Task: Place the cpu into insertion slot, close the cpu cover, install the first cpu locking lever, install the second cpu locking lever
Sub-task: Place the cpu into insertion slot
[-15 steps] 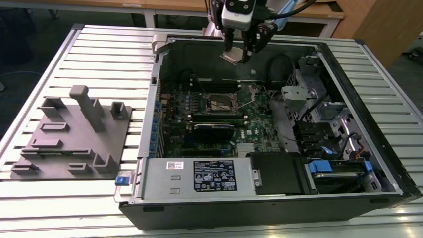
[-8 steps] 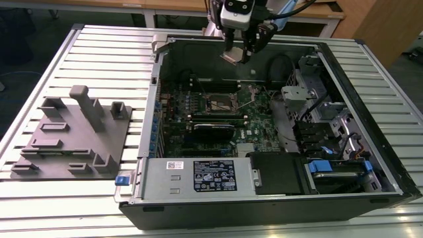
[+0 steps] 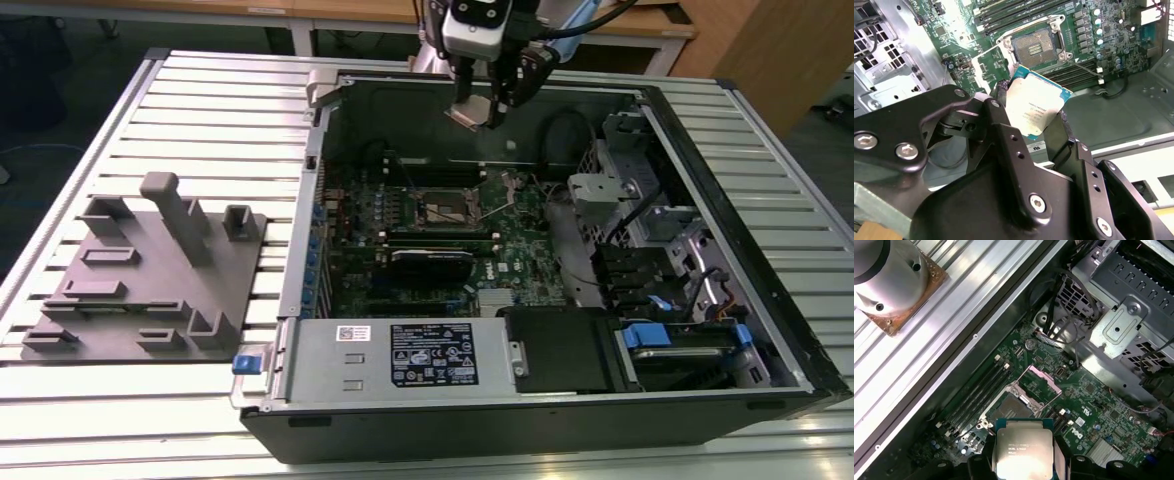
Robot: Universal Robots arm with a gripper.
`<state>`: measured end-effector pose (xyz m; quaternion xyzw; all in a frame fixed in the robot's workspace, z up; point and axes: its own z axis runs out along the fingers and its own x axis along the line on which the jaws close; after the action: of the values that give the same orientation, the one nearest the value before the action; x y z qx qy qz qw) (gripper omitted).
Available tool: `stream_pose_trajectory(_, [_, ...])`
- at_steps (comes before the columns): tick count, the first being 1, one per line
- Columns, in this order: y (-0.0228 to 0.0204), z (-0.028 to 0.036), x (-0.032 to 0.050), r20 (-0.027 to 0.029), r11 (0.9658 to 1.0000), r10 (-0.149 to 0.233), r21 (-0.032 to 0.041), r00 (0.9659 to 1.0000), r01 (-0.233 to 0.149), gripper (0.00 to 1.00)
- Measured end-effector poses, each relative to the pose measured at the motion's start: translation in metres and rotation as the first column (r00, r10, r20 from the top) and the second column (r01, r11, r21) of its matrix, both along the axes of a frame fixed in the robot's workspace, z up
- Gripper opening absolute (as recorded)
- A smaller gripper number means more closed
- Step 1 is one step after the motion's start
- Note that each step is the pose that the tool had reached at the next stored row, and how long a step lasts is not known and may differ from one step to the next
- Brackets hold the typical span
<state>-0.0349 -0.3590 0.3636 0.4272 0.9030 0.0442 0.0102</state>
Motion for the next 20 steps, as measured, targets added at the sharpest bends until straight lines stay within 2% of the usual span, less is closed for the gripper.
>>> stream_pose_trajectory(20, [0.0, -0.0002, 0.0, 0.0, 0.9981, -0.061, 0.0, 0.9981, 0.061, 0.54])
